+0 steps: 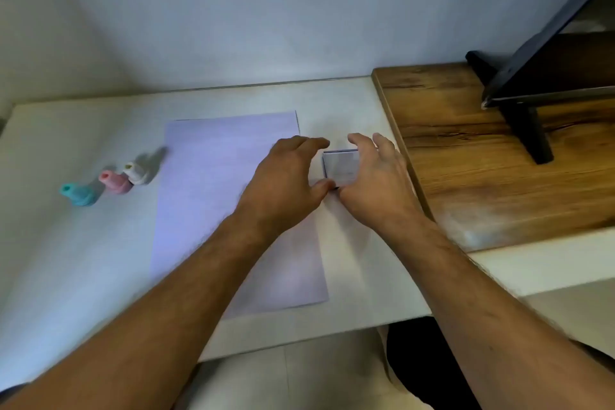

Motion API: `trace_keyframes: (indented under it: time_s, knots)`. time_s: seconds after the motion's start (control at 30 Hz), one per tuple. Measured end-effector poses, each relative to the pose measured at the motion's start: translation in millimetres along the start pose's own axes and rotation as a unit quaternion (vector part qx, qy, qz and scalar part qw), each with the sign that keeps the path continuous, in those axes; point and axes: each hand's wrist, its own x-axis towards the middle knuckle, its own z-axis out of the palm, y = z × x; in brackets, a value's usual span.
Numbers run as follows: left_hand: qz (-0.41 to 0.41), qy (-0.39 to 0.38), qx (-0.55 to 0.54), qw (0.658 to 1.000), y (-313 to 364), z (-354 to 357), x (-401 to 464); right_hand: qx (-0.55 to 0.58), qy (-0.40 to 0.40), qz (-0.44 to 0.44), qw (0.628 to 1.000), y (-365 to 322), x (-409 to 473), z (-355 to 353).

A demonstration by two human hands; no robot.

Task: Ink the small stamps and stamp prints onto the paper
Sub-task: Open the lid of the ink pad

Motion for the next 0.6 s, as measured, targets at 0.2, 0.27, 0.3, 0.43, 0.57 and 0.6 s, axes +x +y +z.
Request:
trace_keyframes:
  time_s: [0.2,0.27,0.3,0.43,0.57,0.6]
  knots:
    - [0.035,-0.062,-0.008,0.997,4,4,8,0.027,-0.016,-0.008,0.999,18,6,3]
    - [0.043,-0.068,0.005,0.997,5,3,8,0.032,0.005,-0.018,0.999,23,7,0]
    - [0.037,-0.068,0.01,0.997,5,3,7,0.034,0.013,-0.022,0.999,26,7,-2]
    - [0.03,-0.065,0.02,0.997,11,6,8,0.058,0.021,-0.023,0.998,31,5,-4]
    - [0.031,-0.05,0.035,0.998,11,9,9,0.069,0.034,-0.014,0.997,36,7,-4]
    - [0.029,-0.052,0.034,0.998,11,9,10,0.075,0.037,-0.006,0.996,37,8,-4]
